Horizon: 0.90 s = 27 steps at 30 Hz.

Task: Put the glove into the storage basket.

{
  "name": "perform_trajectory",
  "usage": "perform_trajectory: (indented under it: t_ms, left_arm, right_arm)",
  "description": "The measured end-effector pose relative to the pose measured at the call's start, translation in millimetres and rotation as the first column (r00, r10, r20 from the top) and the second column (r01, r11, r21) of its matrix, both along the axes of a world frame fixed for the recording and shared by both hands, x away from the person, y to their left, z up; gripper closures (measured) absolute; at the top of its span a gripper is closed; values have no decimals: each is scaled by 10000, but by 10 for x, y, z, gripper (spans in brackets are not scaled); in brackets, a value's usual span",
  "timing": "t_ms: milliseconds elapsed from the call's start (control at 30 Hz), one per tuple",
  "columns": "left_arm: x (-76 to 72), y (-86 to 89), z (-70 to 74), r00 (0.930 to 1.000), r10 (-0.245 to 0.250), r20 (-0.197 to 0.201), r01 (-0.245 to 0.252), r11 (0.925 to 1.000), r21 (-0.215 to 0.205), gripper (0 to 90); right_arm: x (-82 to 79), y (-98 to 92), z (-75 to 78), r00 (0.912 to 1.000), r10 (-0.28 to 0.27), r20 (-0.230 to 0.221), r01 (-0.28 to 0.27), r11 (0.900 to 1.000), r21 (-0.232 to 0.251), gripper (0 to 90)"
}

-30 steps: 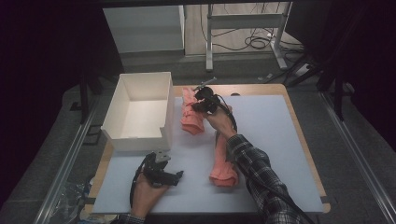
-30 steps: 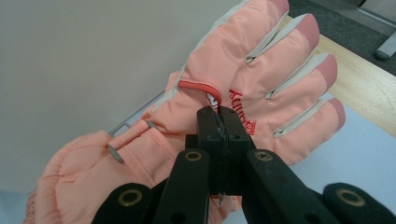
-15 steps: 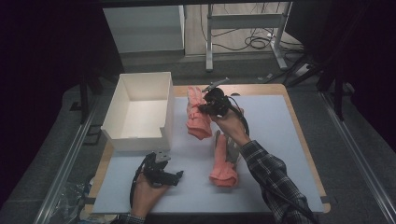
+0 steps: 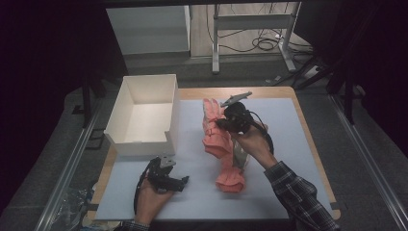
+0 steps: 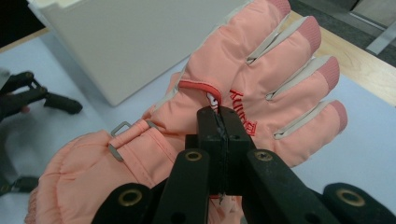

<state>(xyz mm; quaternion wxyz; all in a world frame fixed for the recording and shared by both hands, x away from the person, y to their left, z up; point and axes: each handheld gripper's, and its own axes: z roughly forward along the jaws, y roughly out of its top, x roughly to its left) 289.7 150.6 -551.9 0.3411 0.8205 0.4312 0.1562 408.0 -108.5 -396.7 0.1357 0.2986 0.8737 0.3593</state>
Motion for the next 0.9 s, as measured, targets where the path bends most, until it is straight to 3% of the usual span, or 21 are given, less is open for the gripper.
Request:
perform_trajectory:
  t_ms: [533, 667, 900]
  left_arm:
    - [0, 2, 4, 10000, -20, -35, 20, 10000, 22, 5]
    - [-1, 0, 3, 10000, -3, -50, 4, 10000, 2, 5]
    - [0, 0, 1, 10000, 1, -8, -1, 10000, 3, 5]
  right_arm:
    - [-538, -341, -14, 9975, -692, 143, 698, 9961, -536, 889]
    - [-663, -433, -128, 9951, -986, -72, 980, 9933, -616, 889]
    - [-716, -489, -380, 9911, -1262, -432, 1234, 9904, -617, 888]
